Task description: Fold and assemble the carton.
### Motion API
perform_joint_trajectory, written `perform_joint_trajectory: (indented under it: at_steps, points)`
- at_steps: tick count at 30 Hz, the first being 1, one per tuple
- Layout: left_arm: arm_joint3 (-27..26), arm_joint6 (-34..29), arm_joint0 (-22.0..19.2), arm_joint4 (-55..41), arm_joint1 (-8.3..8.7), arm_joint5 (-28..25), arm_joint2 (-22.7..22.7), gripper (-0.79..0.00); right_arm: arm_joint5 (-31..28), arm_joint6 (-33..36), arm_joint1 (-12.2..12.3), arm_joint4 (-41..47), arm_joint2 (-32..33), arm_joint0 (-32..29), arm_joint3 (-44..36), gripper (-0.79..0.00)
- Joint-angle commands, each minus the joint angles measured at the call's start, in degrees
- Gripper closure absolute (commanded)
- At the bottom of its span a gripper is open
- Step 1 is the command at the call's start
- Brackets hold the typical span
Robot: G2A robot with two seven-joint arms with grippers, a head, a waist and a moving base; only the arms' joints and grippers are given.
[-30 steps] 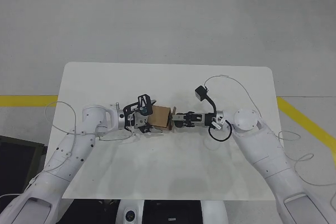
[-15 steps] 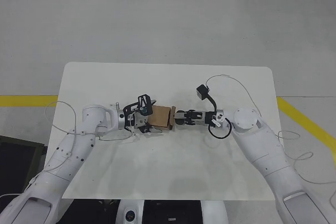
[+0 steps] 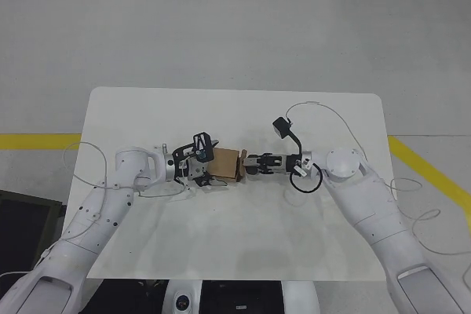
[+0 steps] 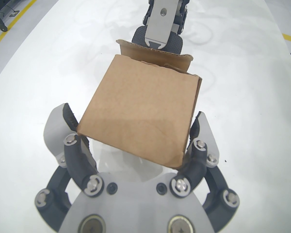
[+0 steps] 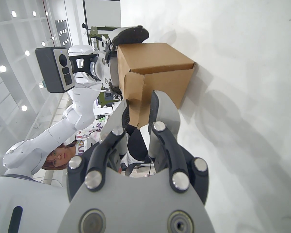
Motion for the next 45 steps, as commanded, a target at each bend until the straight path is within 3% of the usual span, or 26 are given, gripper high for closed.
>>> perform_joint_trajectory:
  at_steps: [1,29,45]
  points:
    - [0.0,0.0,0.0,0.0,0.0,0.0,0.0,-0.785,0.6,0.2,0.0,-0.7,-0.3,0.3,0.0,-0.145]
    - [-0.1,-0.4,0.0,-0.3,-0.04,-0.2,0.0,-0.785,2.7,1.5,-1.0,-4.0,-3.8,2.8,-0.6,-0.102]
    - [0.0,-0.4,0.1,-0.1,-0.03,-0.3,0.0,-0.785,1.6,1.3,-1.0,-3.3,-2.9,2.6,-1.1,-0.139]
